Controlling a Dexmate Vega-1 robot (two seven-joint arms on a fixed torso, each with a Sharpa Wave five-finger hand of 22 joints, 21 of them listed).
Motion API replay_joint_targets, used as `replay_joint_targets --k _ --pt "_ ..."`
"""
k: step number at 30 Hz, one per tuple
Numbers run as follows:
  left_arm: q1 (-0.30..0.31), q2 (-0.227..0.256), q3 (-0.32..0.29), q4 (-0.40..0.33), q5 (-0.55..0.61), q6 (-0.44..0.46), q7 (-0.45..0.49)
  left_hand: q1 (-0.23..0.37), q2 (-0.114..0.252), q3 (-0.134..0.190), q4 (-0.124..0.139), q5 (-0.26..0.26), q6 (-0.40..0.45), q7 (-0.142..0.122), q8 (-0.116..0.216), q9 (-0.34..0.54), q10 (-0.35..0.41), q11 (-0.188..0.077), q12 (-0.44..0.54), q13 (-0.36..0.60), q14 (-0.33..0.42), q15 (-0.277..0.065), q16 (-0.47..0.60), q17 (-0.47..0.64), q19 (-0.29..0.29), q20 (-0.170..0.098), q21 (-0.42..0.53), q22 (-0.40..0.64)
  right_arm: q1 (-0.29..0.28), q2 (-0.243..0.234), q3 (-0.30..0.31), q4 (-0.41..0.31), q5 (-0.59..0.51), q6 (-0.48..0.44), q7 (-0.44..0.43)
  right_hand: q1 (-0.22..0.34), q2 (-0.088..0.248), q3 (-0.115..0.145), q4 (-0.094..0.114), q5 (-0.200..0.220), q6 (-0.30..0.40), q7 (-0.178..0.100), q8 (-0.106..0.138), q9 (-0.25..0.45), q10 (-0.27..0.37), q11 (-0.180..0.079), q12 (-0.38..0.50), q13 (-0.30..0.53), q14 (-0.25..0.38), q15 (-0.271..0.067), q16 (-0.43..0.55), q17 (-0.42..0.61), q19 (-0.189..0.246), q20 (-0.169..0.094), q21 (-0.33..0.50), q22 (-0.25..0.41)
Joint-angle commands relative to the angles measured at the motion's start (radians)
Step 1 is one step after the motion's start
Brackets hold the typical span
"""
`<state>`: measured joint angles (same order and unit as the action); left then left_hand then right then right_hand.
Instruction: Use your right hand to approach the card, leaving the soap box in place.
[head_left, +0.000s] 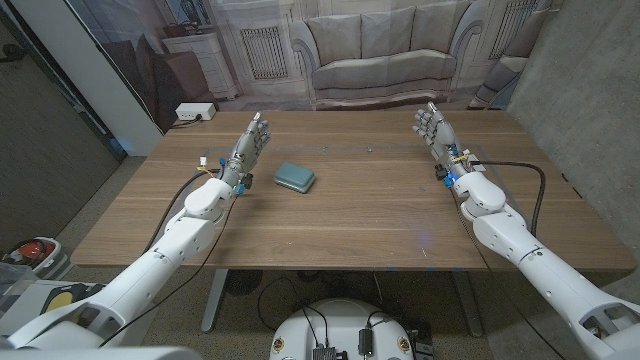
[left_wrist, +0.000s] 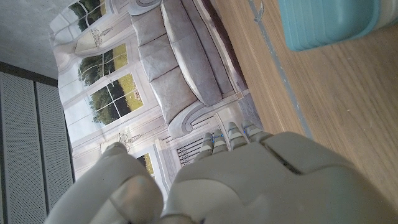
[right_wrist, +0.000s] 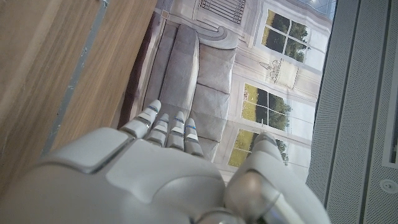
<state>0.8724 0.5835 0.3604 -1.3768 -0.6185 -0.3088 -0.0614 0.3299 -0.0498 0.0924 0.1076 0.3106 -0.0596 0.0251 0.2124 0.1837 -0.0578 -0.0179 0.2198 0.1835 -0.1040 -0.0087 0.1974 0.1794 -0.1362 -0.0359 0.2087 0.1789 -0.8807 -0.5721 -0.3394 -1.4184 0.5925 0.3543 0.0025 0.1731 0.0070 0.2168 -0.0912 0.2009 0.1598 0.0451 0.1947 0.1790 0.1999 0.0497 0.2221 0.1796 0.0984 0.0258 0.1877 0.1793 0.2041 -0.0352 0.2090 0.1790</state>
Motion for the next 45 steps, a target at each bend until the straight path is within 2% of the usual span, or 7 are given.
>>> replay_joint_targets --k 1,9,19,23,27,38,45 --pt "0.014 0.008 -0.005 -0.010 -0.002 -0.016 -0.009 0.007 0.001 -0.002 -0.003 0.007 0.007 0.005 0.009 0.003 0.006 0.002 0.006 0.003 0.002 0.002 0.004 0.002 0.004 -0.036 0.008 0.003 -0.013 -0.018 0.014 -0.022 -0.007 -0.001 -0.012 0.003 0.006 0.002 -0.007 -0.003 0.003 -0.012 0.001 0.006 0.004 0.000 0.003 0.003 0.009 -0.002 0.001 0.001 0.006 -0.043 0.000 0.006" --pt "0.035 0.018 -0.014 -0.039 0.000 -0.016 0.008 0.010 0.002 -0.004 -0.004 0.007 0.023 0.010 0.013 0.003 0.015 0.002 0.007 0.003 0.007 0.004 0.003 0.002 0.006 -0.036 0.007 0.003 -0.028 -0.044 0.022 -0.050 -0.031 -0.012 -0.034 0.004 0.007 0.002 -0.009 -0.003 0.006 -0.016 0.001 0.006 0.001 0.001 0.000 0.004 0.010 -0.002 0.000 0.001 0.007 -0.044 0.000 0.006" --pt "0.051 0.025 -0.018 -0.061 -0.004 -0.002 0.020 0.011 0.003 -0.005 -0.005 0.007 0.029 0.008 0.013 0.003 0.018 0.000 0.006 0.003 0.009 0.004 0.002 0.002 0.004 -0.032 0.005 0.003 -0.025 -0.052 0.037 -0.033 -0.027 0.004 -0.026 0.006 0.007 0.002 -0.010 -0.003 0.012 -0.024 0.003 0.006 0.008 -0.006 0.002 0.004 0.014 -0.006 0.001 0.001 0.011 -0.045 0.001 0.006" --pt "0.053 0.027 -0.020 -0.072 0.003 0.001 0.035 0.014 0.005 -0.007 -0.006 0.007 0.034 0.009 0.012 0.003 0.024 0.003 0.006 0.003 0.015 0.005 0.002 0.002 0.009 -0.059 0.005 0.003 -0.023 -0.059 0.041 -0.028 -0.035 0.009 -0.026 0.006 0.008 0.002 -0.011 -0.003 0.016 -0.026 0.004 0.006 0.012 -0.009 0.003 0.004 0.017 -0.009 0.002 0.001 0.011 -0.044 0.000 0.006" --pt "0.052 0.031 -0.020 -0.081 0.007 0.007 0.039 0.015 0.006 -0.008 -0.006 0.007 0.035 0.012 0.011 0.003 0.024 0.004 0.004 0.003 0.015 0.007 0.000 0.002 0.009 -0.062 0.004 0.003 -0.017 -0.071 0.043 -0.022 -0.043 0.003 -0.025 0.007 0.008 0.002 -0.011 -0.003 0.018 -0.026 0.004 0.006 0.014 -0.011 0.003 0.004 0.020 -0.010 0.002 0.001 0.013 -0.046 0.001 0.006" --pt "0.047 0.018 -0.012 -0.075 0.005 0.013 0.041 0.017 0.007 -0.010 -0.007 0.007 0.036 0.011 0.009 0.004 0.024 0.003 0.002 0.003 0.014 0.006 -0.002 0.002 0.006 -0.052 0.002 0.002 0.007 -0.083 0.047 0.013 -0.054 0.003 -0.016 0.008 0.008 0.001 -0.013 -0.002 0.026 -0.032 0.006 0.006 0.022 -0.018 0.004 0.004 0.027 -0.018 0.003 0.001 0.016 -0.047 0.001 0.005" --pt "0.051 0.024 -0.012 -0.088 0.013 0.019 0.051 0.019 0.008 -0.010 -0.008 0.007 0.037 0.011 0.007 0.004 0.025 0.002 0.001 0.004 0.014 0.006 -0.002 0.002 0.006 -0.049 0.001 0.002 0.013 -0.070 0.049 0.044 -0.049 0.024 -0.016 0.009 0.008 0.001 -0.014 -0.001 0.030 -0.034 0.007 0.006 0.024 -0.021 0.004 0.004 0.029 -0.018 0.003 0.001 0.017 -0.047 0.000 0.005"
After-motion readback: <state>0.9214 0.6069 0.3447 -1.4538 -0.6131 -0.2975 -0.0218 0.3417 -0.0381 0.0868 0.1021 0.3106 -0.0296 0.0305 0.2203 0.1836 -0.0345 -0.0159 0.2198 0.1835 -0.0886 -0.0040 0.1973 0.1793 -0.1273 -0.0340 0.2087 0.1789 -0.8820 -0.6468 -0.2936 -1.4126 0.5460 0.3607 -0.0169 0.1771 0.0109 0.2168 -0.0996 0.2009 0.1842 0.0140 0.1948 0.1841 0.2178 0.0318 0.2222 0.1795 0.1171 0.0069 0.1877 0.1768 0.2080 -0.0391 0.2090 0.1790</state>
